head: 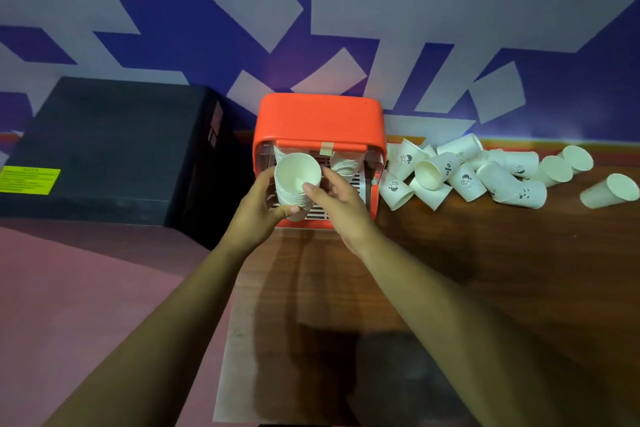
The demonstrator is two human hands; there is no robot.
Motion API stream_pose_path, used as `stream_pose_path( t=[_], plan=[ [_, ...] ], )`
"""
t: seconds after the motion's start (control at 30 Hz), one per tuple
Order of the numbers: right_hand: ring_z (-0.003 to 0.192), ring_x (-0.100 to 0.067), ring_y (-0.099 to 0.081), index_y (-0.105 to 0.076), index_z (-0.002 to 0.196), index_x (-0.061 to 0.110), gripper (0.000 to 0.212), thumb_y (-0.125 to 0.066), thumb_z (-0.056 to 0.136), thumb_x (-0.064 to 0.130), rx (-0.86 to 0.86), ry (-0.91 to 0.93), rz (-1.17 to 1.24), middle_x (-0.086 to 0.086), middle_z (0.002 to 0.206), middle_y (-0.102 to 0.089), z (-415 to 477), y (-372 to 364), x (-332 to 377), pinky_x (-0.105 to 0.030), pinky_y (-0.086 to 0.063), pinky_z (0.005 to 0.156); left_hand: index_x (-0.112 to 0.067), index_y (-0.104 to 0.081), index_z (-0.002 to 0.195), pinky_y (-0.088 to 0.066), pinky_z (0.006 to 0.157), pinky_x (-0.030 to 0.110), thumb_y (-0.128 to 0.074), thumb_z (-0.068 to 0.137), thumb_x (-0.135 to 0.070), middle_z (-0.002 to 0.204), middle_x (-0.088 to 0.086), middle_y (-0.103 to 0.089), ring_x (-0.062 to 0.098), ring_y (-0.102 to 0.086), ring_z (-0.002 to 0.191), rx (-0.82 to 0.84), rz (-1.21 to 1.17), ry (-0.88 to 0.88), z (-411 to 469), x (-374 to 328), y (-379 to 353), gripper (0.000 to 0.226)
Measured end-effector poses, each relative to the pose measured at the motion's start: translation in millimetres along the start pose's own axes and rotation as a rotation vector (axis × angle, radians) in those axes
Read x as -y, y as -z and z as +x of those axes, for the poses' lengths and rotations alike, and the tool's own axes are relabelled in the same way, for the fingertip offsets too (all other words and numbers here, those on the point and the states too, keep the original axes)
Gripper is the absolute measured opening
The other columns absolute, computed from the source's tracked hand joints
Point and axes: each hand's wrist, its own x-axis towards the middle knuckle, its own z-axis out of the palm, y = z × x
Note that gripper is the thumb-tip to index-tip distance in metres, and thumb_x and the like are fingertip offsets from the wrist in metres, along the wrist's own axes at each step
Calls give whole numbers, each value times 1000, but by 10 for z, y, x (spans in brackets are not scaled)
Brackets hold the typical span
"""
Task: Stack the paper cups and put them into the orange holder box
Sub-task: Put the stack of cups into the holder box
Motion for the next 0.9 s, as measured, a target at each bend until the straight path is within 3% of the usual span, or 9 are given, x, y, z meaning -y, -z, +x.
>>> stream_pose_path(
  t=[0.1,0.2,0.33,0.4,0.5,0.63,0.8,0.9],
  plan=[
    [114,-13,-64,-57,135,23,48,-69,89,26,-38,-38,-16,1,124,-67,82,-44,-146,-33,-55,93,-28,-45,141,-48,107,33,-84,79,-12,136,-12,-58,8,-57,127,-2,18,43,79,158,-11,75],
    [115,-15,-63,-58,132,26,49,-70,85,33,-52,-72,-70,2,123,-67,171,-75,-289,-41,-52,100,-26,-48,139,-47,110,38,-82,80,-6,135,-9,-60,7,-57,127,3,14,88,138,290,-41,70],
    [118,-8,-60,-56,135,33,55,-71,83,40,-27,-105,-157,8,126,-66,299,-86,-429,-40,-49,104,-34,-47,138,-45,111,47,-82,76,-25,134,-14,-60,7,-56,128,6,43,133,221,465,-52,72],
    [116,-8,-61,-58,131,34,50,-75,84,32,-16,-125,-149,9,125,-66,357,-47,-465,-36,-50,101,-36,-45,140,-43,113,46,-80,76,-31,137,-14,-59,8,-53,131,14,55,141,257,511,-57,74],
    [117,-10,-61,-50,140,35,66,-79,82,18,21,-151,-128,11,128,-62,405,47,-517,-32,-51,98,-38,-45,139,-42,114,42,-81,82,-19,139,-14,-57,9,-52,133,4,71,130,316,529,-66,70],
    [117,-4,-58,-40,147,29,71,-71,88,7,37,-161,-156,16,128,-57,452,54,-555,-25,-50,96,-37,-44,141,-42,110,28,-78,86,-16,132,-29,-54,6,-51,130,1,90,123,376,569,-74,68],
    [122,-14,-58,-44,145,23,62,-68,89,7,-6,-139,-223,3,137,-57,560,7,-592,-39,-50,103,-29,-43,149,-40,102,16,-75,90,-17,141,-12,-57,7,-51,131,8,123,157,437,534,-56,68],
    [127,-15,-54,-45,144,23,61,-70,89,19,13,-152,-302,3,141,-55,546,34,-609,-42,-46,106,-29,-45,147,-44,107,29,-75,89,-21,140,-8,-59,11,-53,130,20,148,190,427,493,-48,65]
  ],
)
